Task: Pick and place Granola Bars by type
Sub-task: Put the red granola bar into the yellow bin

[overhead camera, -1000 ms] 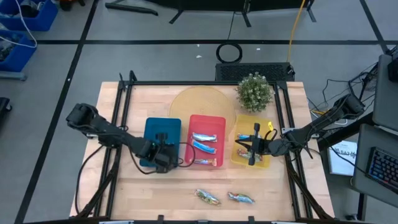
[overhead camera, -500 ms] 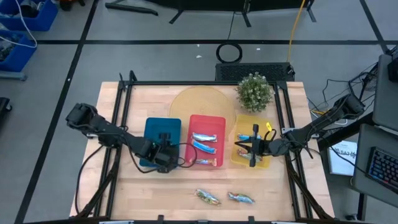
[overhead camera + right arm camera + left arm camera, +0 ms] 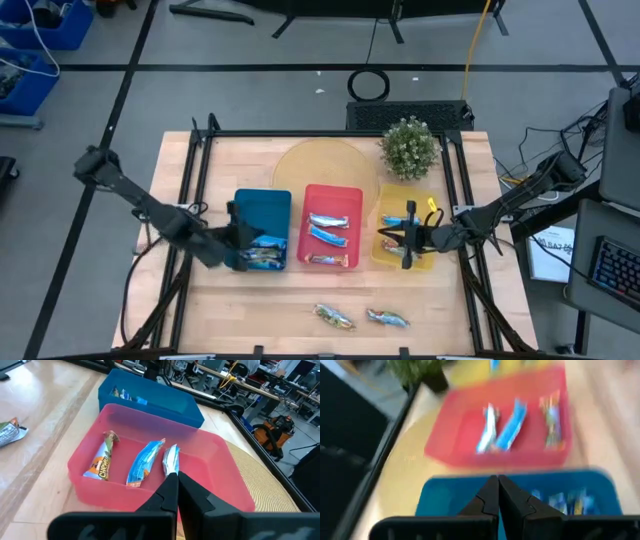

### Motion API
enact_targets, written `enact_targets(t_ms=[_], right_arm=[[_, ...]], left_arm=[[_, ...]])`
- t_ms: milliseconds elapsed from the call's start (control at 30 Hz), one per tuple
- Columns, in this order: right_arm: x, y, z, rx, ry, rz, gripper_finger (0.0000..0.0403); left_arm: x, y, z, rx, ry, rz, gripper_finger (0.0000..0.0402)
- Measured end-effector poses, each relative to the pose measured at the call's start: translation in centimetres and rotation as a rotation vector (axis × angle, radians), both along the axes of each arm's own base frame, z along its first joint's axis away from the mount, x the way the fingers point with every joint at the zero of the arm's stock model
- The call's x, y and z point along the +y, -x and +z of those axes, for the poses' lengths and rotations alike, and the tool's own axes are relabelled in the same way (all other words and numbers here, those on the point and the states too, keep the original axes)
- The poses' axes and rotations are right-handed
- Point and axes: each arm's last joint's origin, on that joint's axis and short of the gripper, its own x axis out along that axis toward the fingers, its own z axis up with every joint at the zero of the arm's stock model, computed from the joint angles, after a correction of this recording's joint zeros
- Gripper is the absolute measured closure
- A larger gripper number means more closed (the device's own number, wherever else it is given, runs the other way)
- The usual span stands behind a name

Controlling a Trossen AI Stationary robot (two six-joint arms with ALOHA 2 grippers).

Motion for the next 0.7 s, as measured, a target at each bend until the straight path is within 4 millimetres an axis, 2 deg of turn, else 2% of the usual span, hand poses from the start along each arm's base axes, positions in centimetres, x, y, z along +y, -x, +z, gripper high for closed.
enact_targets(t_ms=[233,400,567,700], right_arm=[[-0.4,-0.6,1.0,-0.042,0.079,-0.012,0.0403],[0.3,-1.9,4.7,0.079,0.114,-0.100,0.0403],[3.1,-3.6,8.8,0.299,0.044,-0.117,0.0403],[7.1,-5.0,9.9,0.497,-0.023,-0.061,0.0403]], left_arm=[[2.5,1.9,-3.7,-0.394,0.181,-0.179,0.0395],[3.9,2.6,-5.9,-0.494,0.209,-0.146,0.0397],[4.4,2.5,-6.7,-0.474,0.219,-0.103,0.0398],[4.5,2.3,-6.9,-0.465,0.188,-0.107,0.0388]])
